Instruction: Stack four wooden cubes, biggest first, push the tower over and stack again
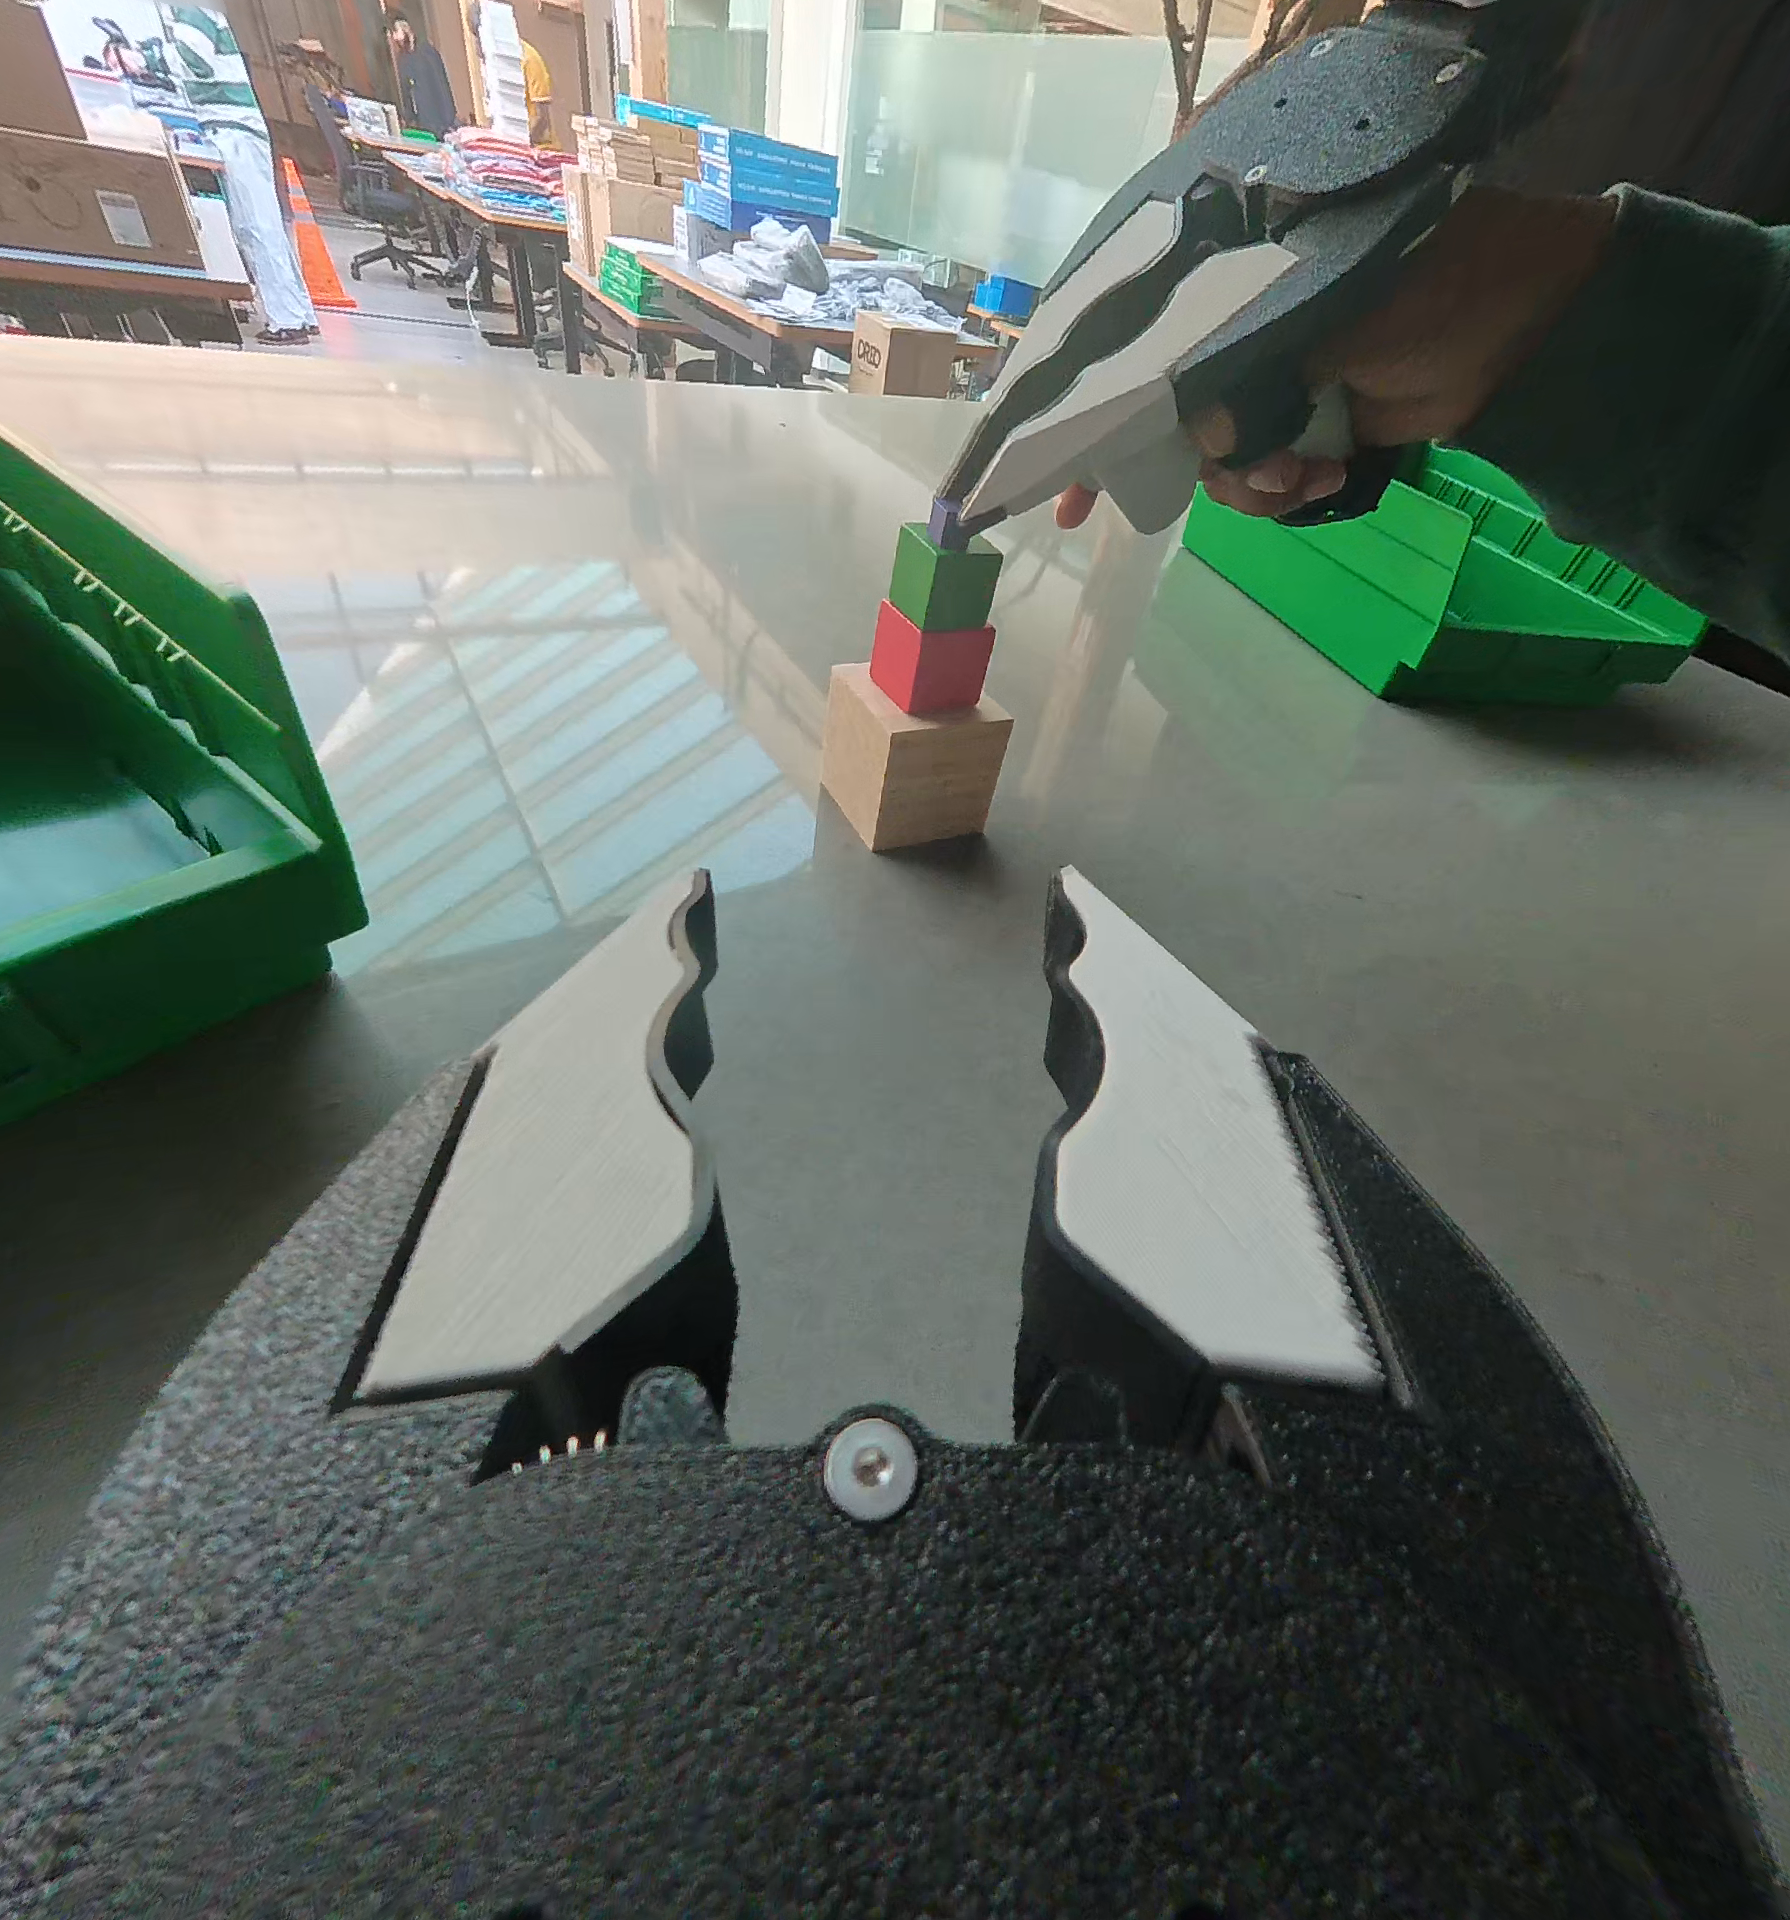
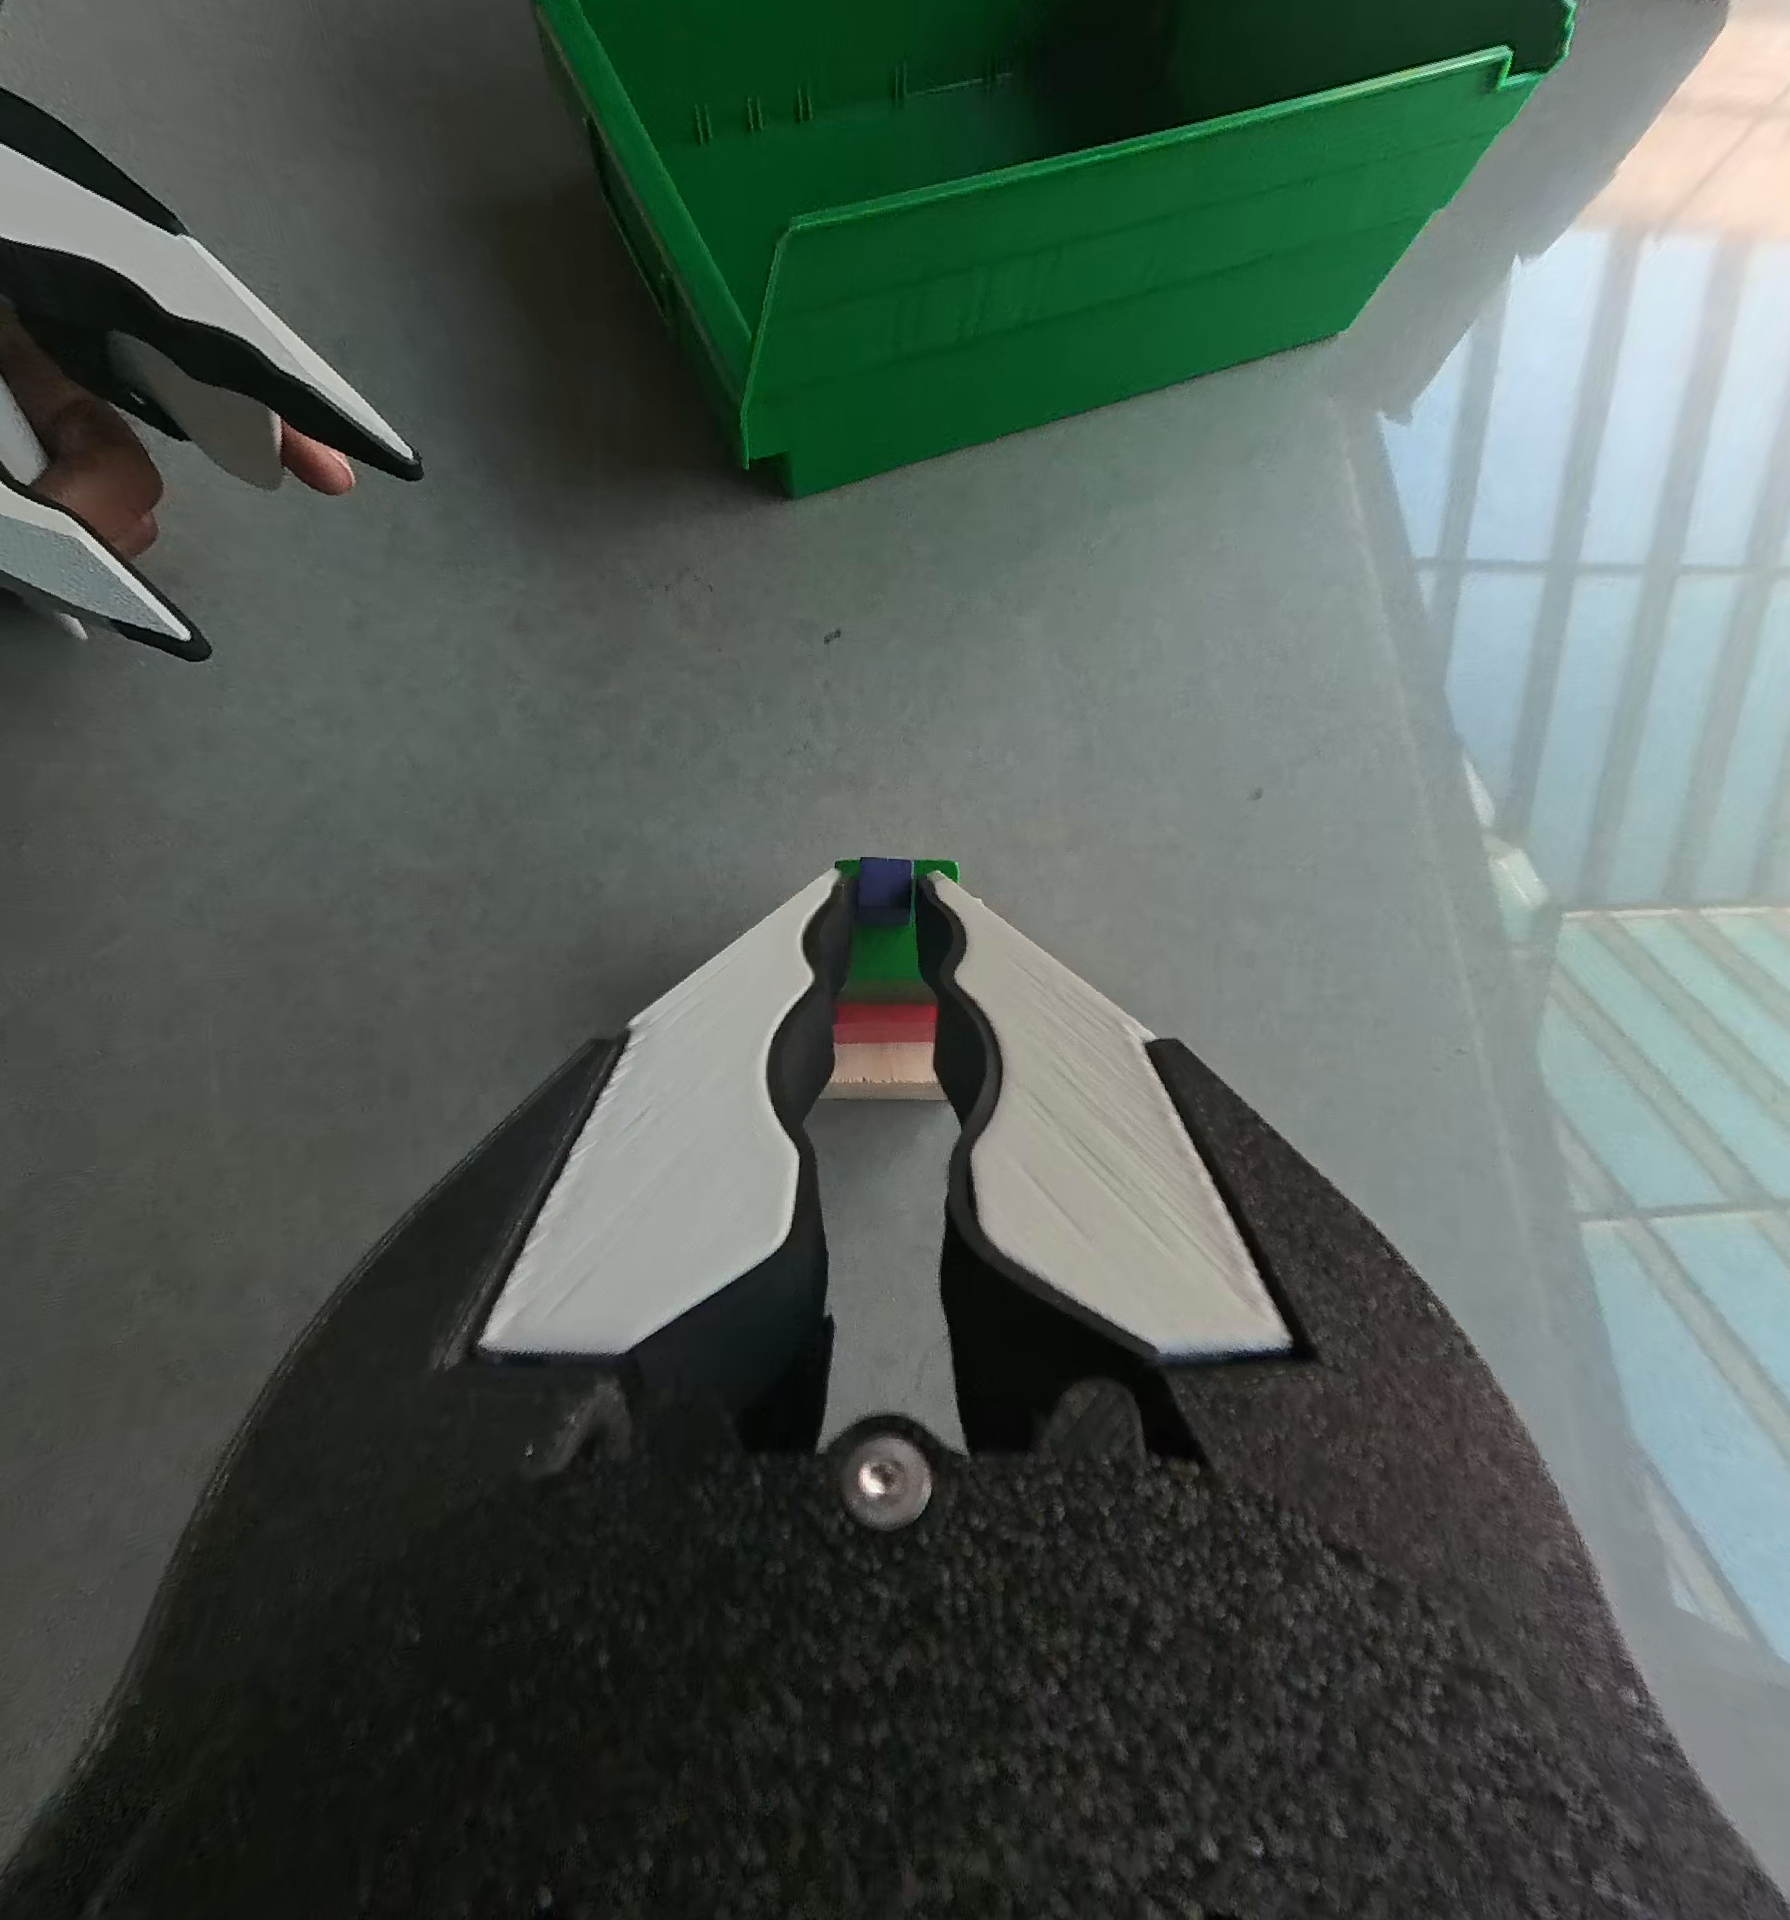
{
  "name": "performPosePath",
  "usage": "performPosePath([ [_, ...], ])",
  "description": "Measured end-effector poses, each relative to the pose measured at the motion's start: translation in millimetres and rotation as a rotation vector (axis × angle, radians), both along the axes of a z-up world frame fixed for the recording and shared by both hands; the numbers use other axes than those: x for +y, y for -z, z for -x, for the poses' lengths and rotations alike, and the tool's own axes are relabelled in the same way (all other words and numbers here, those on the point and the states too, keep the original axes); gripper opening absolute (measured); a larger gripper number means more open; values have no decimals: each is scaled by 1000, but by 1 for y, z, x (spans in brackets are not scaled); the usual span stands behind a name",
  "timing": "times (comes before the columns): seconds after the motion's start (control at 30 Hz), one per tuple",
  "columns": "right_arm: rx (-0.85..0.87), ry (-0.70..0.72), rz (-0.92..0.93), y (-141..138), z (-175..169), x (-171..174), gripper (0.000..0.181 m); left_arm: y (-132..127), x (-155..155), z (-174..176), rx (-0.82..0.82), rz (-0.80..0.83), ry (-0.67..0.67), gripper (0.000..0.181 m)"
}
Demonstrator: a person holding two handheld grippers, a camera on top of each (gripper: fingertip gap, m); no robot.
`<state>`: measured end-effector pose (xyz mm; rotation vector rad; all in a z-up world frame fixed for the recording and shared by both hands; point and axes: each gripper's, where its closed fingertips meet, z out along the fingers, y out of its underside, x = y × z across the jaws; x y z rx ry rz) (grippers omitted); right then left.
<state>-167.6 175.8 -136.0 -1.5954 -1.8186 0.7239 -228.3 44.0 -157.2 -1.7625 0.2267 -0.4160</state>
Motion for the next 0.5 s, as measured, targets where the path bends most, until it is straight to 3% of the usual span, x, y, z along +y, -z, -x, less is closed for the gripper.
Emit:
performPosePath([
  [0.23,16,-8,12,-3,-1,-1,20,0,0,0,-1,2,1,63],
  [0.37,-13,-6,7,4,-3,0,35,0,1,0,-1,2,2,63],
  [0.5,-24,-1,13,10,-3,2,35,0,1,0,-2,1,1,63],
])
